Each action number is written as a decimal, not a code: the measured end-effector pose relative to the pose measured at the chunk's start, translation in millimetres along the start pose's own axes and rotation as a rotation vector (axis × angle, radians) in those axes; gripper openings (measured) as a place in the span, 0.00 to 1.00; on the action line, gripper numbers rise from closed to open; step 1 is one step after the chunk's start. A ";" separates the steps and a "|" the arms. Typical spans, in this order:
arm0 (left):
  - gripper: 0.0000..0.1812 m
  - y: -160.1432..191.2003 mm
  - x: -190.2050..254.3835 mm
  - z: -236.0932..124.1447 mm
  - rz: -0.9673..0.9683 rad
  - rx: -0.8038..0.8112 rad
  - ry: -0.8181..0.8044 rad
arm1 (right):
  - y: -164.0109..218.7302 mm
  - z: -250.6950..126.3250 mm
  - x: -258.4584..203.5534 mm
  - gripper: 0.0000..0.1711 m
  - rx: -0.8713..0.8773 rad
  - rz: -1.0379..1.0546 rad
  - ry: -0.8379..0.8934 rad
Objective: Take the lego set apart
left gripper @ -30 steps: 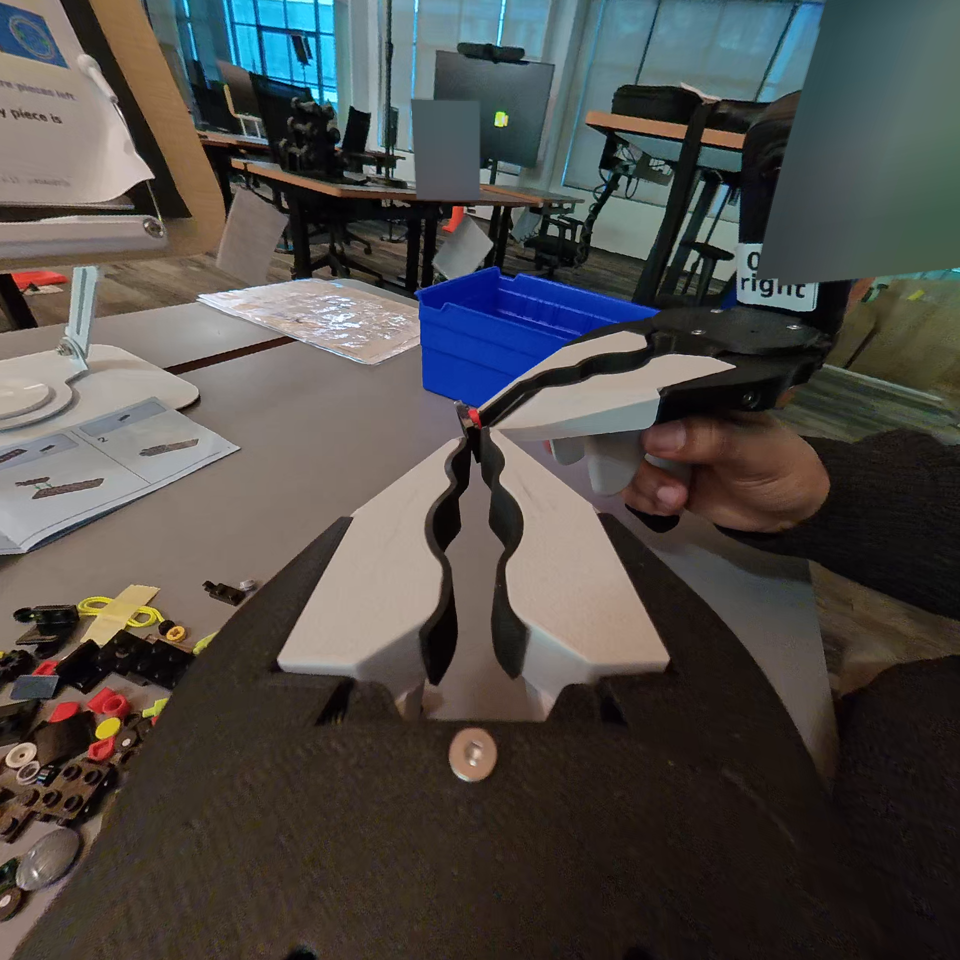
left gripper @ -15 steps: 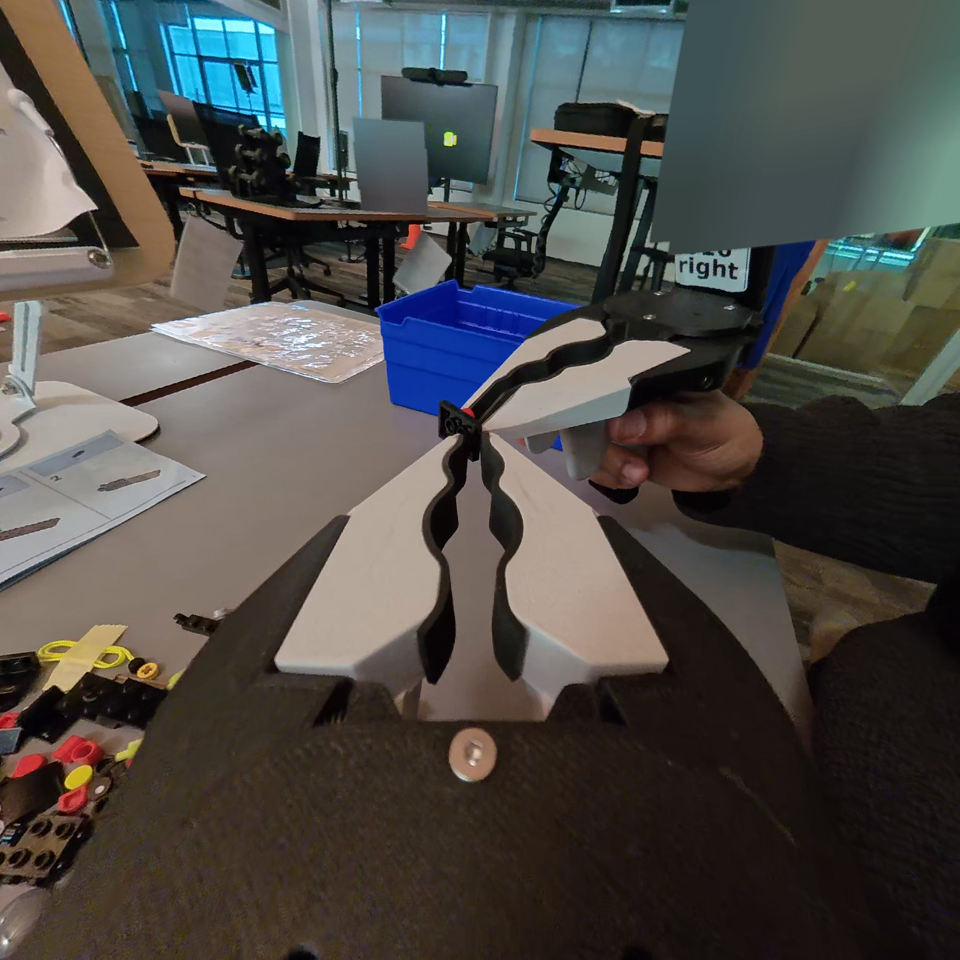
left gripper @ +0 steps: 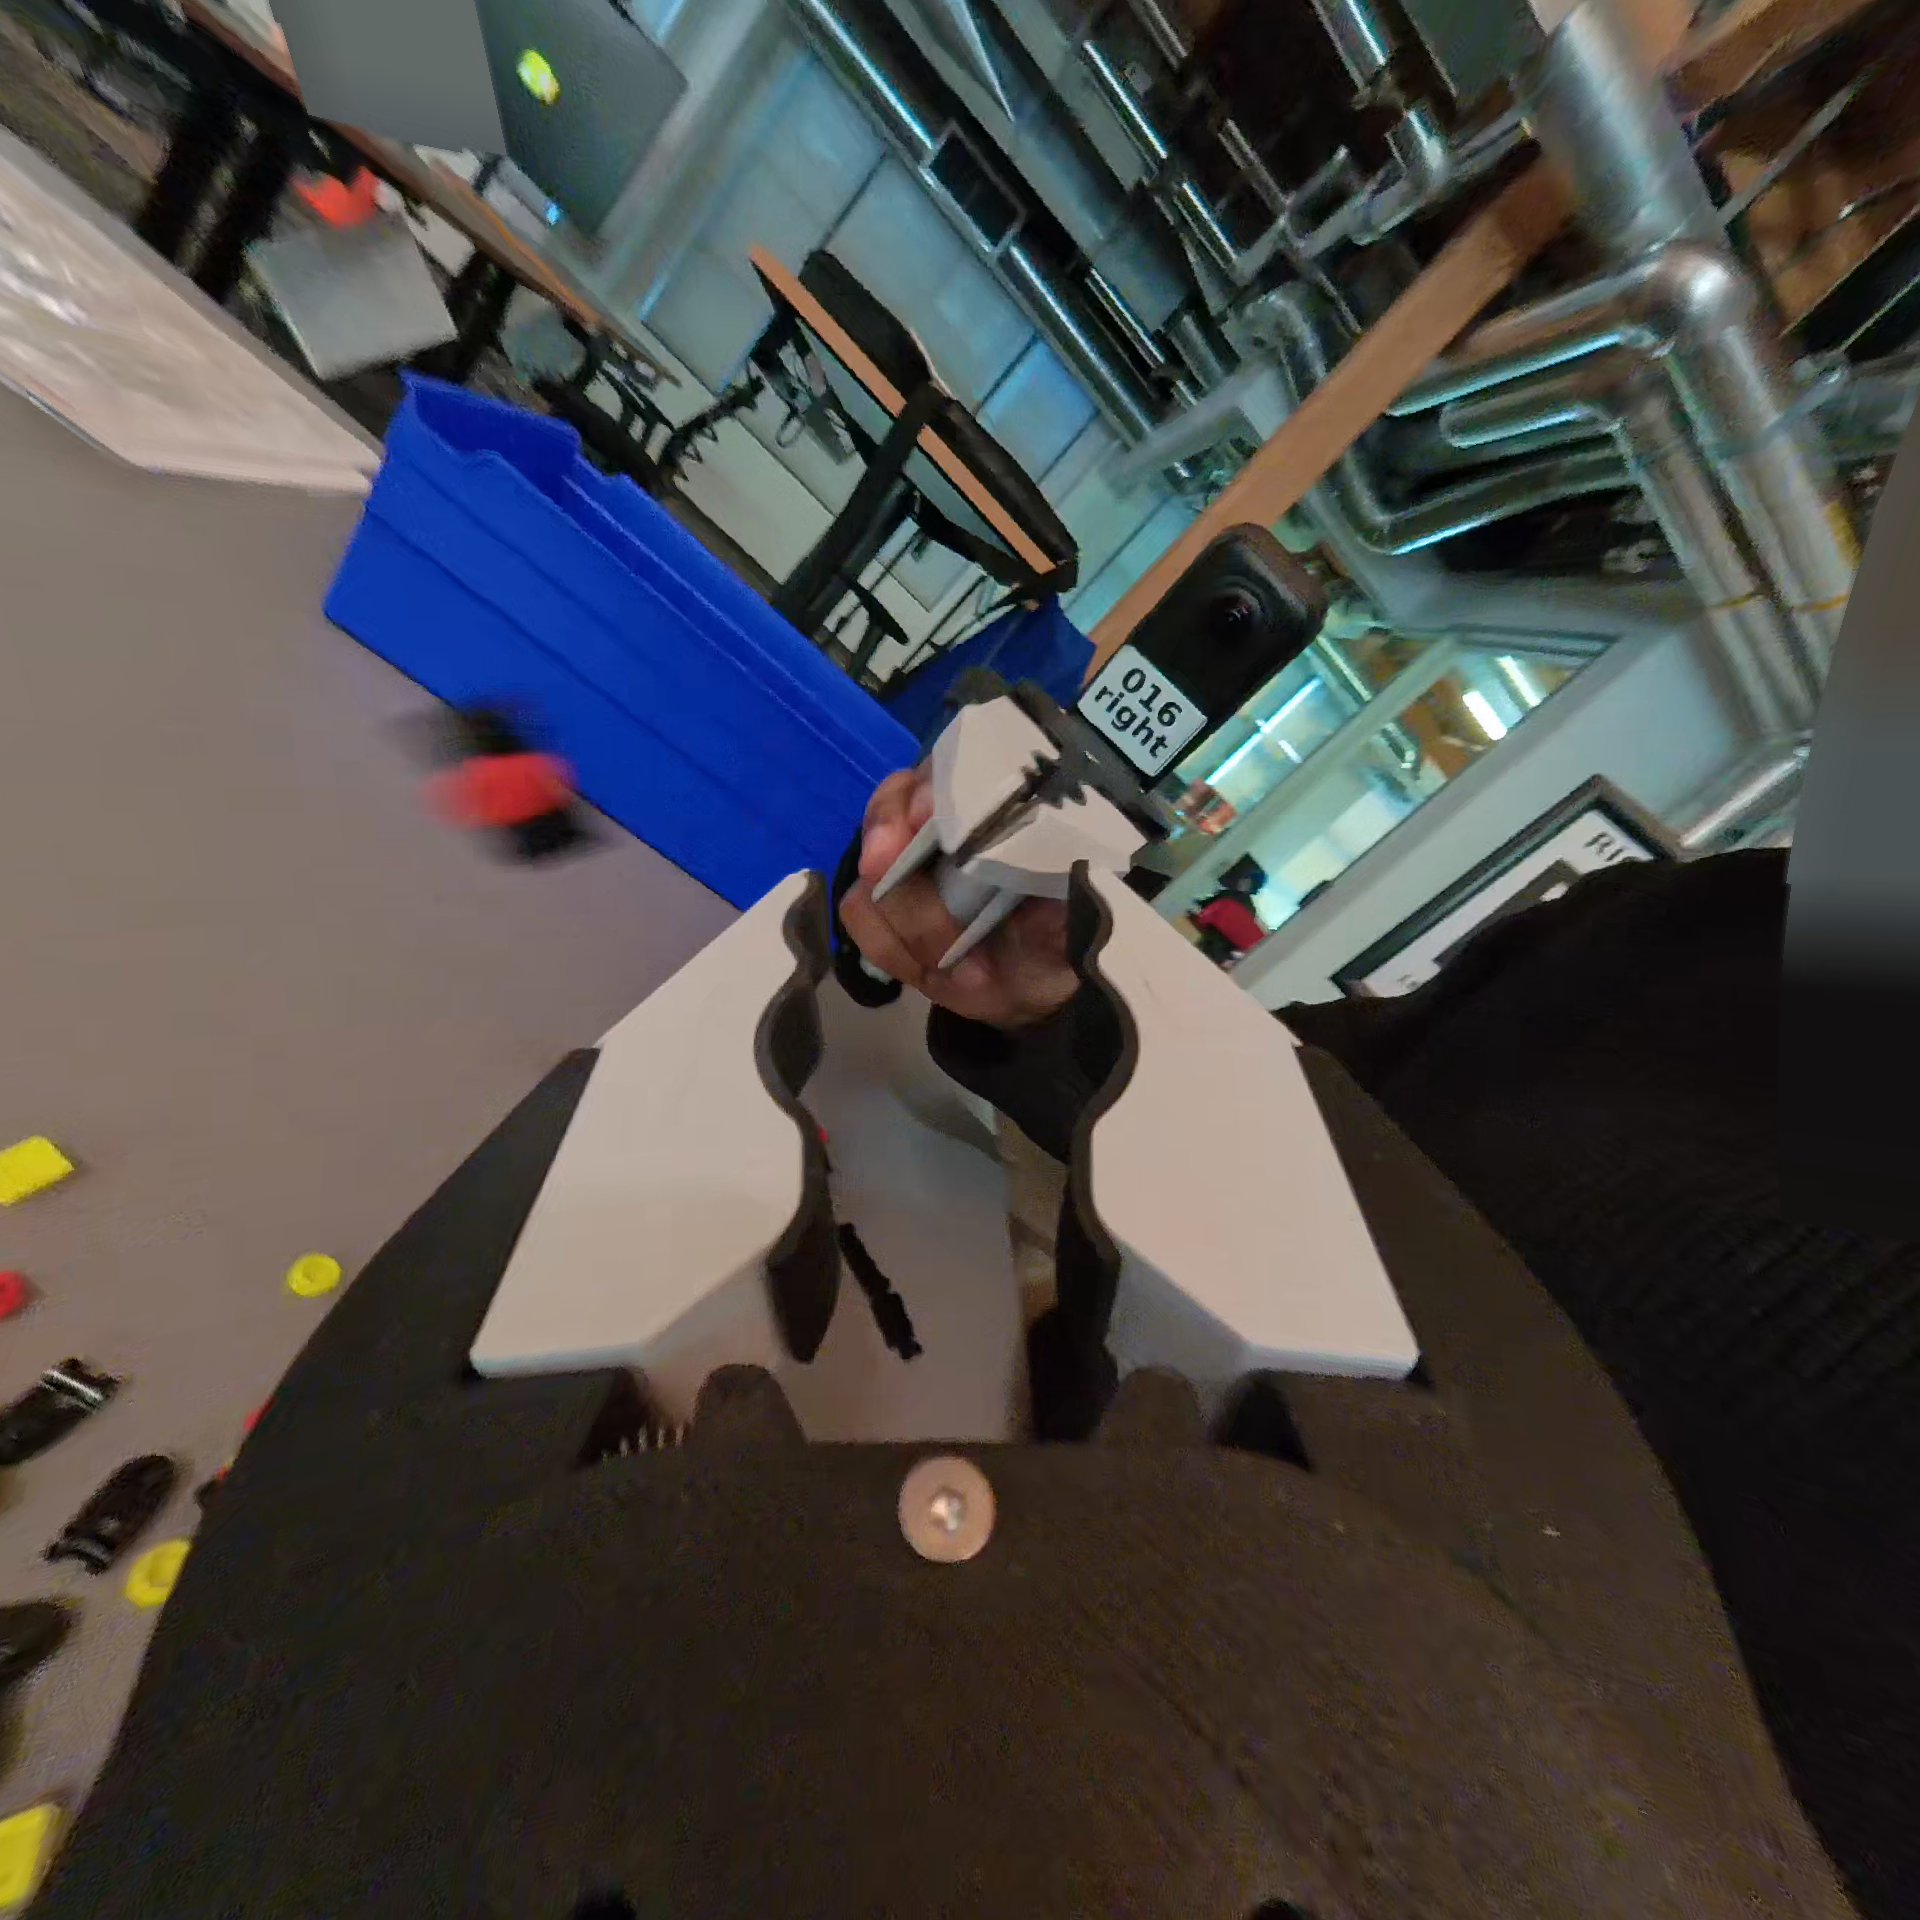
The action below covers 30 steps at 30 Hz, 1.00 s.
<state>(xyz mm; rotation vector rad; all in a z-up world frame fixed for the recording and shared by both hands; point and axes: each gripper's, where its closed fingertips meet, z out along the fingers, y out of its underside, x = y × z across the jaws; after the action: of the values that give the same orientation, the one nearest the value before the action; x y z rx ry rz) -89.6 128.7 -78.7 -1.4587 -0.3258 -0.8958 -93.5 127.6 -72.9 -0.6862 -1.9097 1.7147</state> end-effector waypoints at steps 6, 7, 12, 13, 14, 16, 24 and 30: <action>0.13 -2.6 -8.1 -4.6 -0.155 0.014 0.024 | 6.6 -2.3 3.8 0.00 -0.063 -0.100 0.051; 0.11 -9.2 -10.5 -8.8 -0.106 0.041 -0.006 | 7.7 -2.8 6.5 0.00 -0.059 -0.085 0.060; 0.07 -59.9 -44.3 -63.6 0.125 0.282 -0.321 | 12.4 -8.9 25.8 0.00 -0.021 0.029 0.116; 0.08 -66.4 -52.7 -75.8 0.139 0.314 -0.385 | 14.4 -9.9 29.8 0.00 -0.018 0.052 0.127; 0.08 -71.8 -58.8 -85.7 0.140 0.342 -0.429 | 17.0 -10.5 33.7 0.00 -0.021 0.073 0.139; 0.09 -76.9 -61.8 -94.4 0.136 0.371 -0.443 | 22.6 -10.6 38.3 0.00 -0.038 0.102 0.151; 0.09 -76.8 -73.9 -101.0 0.167 0.362 -0.546 | 39.7 -5.1 43.2 0.00 -0.097 0.127 0.179; 0.07 -85.6 -82.7 -118.4 0.209 0.438 -0.702 | 65.6 21.8 59.9 0.13 -0.218 0.162 0.237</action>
<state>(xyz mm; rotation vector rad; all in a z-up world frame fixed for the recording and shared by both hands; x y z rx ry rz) -240.2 55.7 -91.1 -1.3180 -0.8160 -0.0980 -150.0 156.0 -139.0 -1.1026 -1.9315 1.4511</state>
